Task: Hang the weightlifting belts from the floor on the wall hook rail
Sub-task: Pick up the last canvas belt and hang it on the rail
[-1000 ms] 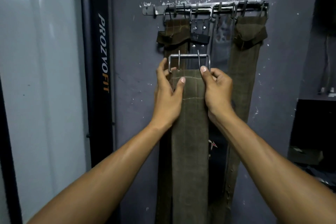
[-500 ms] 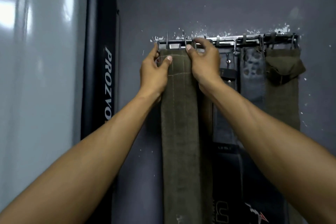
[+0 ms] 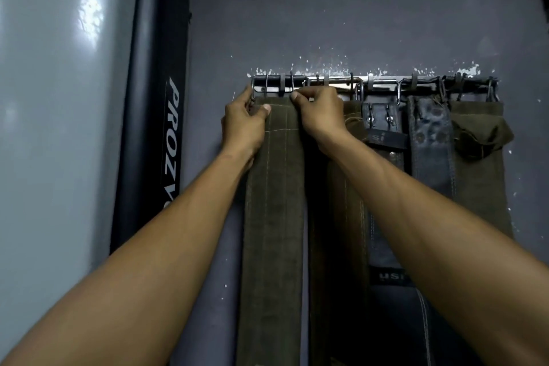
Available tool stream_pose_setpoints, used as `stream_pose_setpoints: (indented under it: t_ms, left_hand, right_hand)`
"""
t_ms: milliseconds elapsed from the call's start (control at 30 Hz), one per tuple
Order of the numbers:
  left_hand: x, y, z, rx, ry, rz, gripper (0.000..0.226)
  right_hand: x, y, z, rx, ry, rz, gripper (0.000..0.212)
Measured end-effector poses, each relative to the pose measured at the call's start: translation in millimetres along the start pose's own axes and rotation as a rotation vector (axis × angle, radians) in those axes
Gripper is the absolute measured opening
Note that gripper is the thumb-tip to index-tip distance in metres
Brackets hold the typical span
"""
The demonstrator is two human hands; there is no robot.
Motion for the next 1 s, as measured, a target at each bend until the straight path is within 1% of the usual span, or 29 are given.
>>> stream_pose_setpoints:
  t_ms: [133,200,233,300,333,367,433,467,567,667,767,833,933,1000]
  left_hand:
    - [-12.8,2.0,-2.3,-0.059,-0.025,0.000,0.072]
    - [-21.2,0.5,1.7,-0.107,-0.064,-0.007,0.068]
    - [-27.4,-1.3,6.2,-0.140,-0.104,-0.019,0.064]
    - [-48.4,0.2,9.6,-0.220,-0.193,-0.003,0.043]
    - [-59.8,5.2,10.0,-0.274,-0.229,0.031,0.034]
    - [-70.5,10.9,9.0,-0.313,-0.252,0.069,0.030]
    - [-85.6,18.8,6.6,-0.332,-0.253,0.127,0.030]
    - [-90.5,20.7,6.0,-0.336,-0.254,0.141,0.030]
    - [-107.3,22.2,13.8,-0.346,-0.290,0.183,0.031]
    - [-126.8,21.0,26.7,-0.343,-0.316,0.204,0.031]
    - [-133.6,12.7,31.7,-0.204,-0.264,0.158,0.025]
    - [-132.9,8.7,32.0,-0.105,-0.237,0.141,0.024]
    - [-136.9,3.1,33.4,-0.139,-0.259,0.121,0.026]
    - [-153.7,0.6,39.4,-0.186,-0.293,0.126,0.031]
  right_hand:
    - [-14.8,-7.0,13.8,-0.095,-0.055,0.026,0.025]
    - [-24.4,-12.3,16.2,-0.103,-0.063,0.003,0.032]
    - [-29.3,-15.3,15.3,-0.080,-0.050,-0.007,0.039]
    - [-37.5,-21.7,7.2,0.004,0.027,-0.028,0.050]
    - [-40.6,-24.2,0.7,0.047,0.080,-0.036,0.050]
    - [-43.2,-24.9,-6.0,0.078,0.122,-0.031,0.046]
    - [-49.3,-22.8,-14.7,0.136,0.183,0.015,0.031]
    - [-52.7,-21.5,-16.9,0.160,0.204,0.034,0.031]
    - [-73.1,-19.1,-23.1,0.113,0.227,0.070,0.043]
    - [-107.6,-1.6,-39.2,0.100,0.237,0.152,0.041]
    - [-129.2,0.2,-43.8,0.061,0.172,0.095,0.033]
    - [-131.1,-0.4,-41.4,0.065,0.164,0.075,0.031]
    - [-135.2,2.8,-43.3,0.198,0.194,0.087,0.029]
    - [-149.9,0.9,-50.4,0.226,0.230,0.084,0.030]
Point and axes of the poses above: each hand's wrist, its own x-axis towards the middle knuckle, its own y-axis out of the palm, z = x × y, the point moved 10 cm from there along x, towards the middle knuckle
